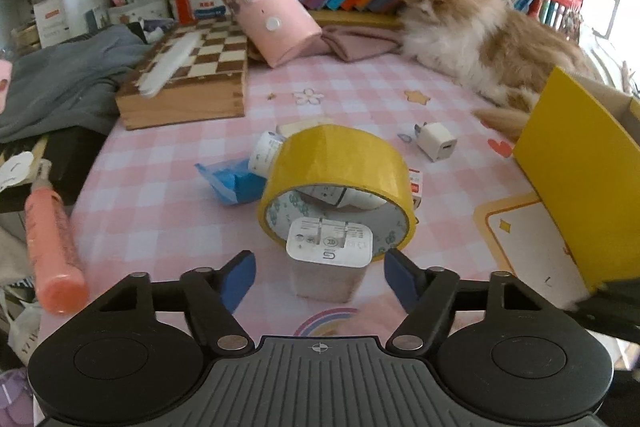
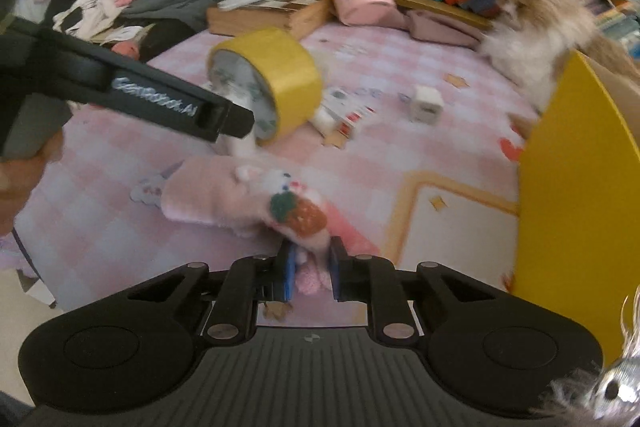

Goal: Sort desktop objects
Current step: 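Grasp the white charger with the left tool while the right tool lifts the plush toy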

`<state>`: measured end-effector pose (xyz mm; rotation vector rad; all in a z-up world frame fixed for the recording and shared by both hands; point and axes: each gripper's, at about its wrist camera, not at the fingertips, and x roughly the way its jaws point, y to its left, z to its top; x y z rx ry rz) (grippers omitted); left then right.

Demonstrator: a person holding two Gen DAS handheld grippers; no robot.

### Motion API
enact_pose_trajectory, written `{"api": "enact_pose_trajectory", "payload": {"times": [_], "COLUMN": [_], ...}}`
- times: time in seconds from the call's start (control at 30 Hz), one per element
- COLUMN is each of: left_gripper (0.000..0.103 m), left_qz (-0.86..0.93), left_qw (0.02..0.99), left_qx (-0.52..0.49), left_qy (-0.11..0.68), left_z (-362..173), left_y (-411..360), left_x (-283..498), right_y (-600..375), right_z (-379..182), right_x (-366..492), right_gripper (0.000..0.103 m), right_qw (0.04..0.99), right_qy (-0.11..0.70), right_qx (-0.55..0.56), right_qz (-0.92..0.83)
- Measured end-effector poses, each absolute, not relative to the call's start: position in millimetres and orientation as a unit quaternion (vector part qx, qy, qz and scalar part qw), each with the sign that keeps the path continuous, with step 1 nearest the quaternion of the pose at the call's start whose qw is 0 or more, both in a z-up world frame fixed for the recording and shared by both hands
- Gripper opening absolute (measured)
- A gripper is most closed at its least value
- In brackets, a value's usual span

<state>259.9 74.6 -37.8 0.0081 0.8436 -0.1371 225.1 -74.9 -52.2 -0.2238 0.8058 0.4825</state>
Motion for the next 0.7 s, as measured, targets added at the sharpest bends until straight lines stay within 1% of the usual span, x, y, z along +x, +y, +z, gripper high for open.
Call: {"api": "enact_pose_trajectory", "payload": {"times": [0.03, 0.13, 0.2, 0.27, 0.3, 0.33, 0.37, 0.47, 0.53, 0.57, 0.63, 0.7], "left_gripper": [0.068, 0.059, 0.058, 0.055, 0.053, 0.049, 0.043, 0.042, 0.042, 0.042, 0.042, 0.042], "left_qz": [-0.067, -0.068, -0.072, -0.078, -0.082, -0.086, -0.092, -0.104, -0.106, -0.105, -0.099, -0.095], "left_qw": [0.91, 0.909, 0.909, 0.909, 0.91, 0.911, 0.911, 0.911, 0.91, 0.91, 0.913, 0.914], "left_qx": [0.005, 0.015, 0.023, 0.03, 0.034, 0.036, 0.038, 0.043, 0.041, 0.038, 0.033, 0.022], "left_qy": [0.409, 0.41, 0.411, 0.407, 0.404, 0.402, 0.4, 0.397, 0.398, 0.399, 0.396, 0.393], "left_z": [-39, -42, -45, -47, -47, -47, -47, -47, -46, -46, -43, -40], "left_y": [75, 74, 74, 73, 73, 72, 71, 70, 70, 71, 74, 77], "left_x": [262, 265, 267, 267, 267, 266, 266, 266, 266, 265, 260, 255], "right_y": [-79, -85, -86, -86, -85, -84, -81, -74, -68, -64, -57, -52], "right_z": [-52, -51, -51, -51, -51, -50, -50, -48, -48, -47, -47, -47], "right_x": [221, 212, 209, 209, 208, 207, 208, 210, 213, 214, 214, 213], "right_gripper": [0.016, 0.016, 0.017, 0.02, 0.023, 0.027, 0.028, 0.032, 0.041, 0.043, 0.051, 0.055], "right_qw": [0.886, 0.887, 0.887, 0.887, 0.887, 0.887, 0.888, 0.889, 0.89, 0.89, 0.888, 0.886], "right_qy": [0.39, 0.393, 0.394, 0.392, 0.389, 0.386, 0.384, 0.374, 0.366, 0.361, 0.347, 0.332], "right_qx": [-0.104, -0.101, -0.105, -0.108, -0.112, -0.117, -0.12, -0.132, -0.144, -0.153, -0.182, -0.209], "right_qz": [0.227, 0.22, 0.218, 0.22, 0.221, 0.223, 0.224, 0.229, 0.232, 0.233, 0.24, 0.248]}}
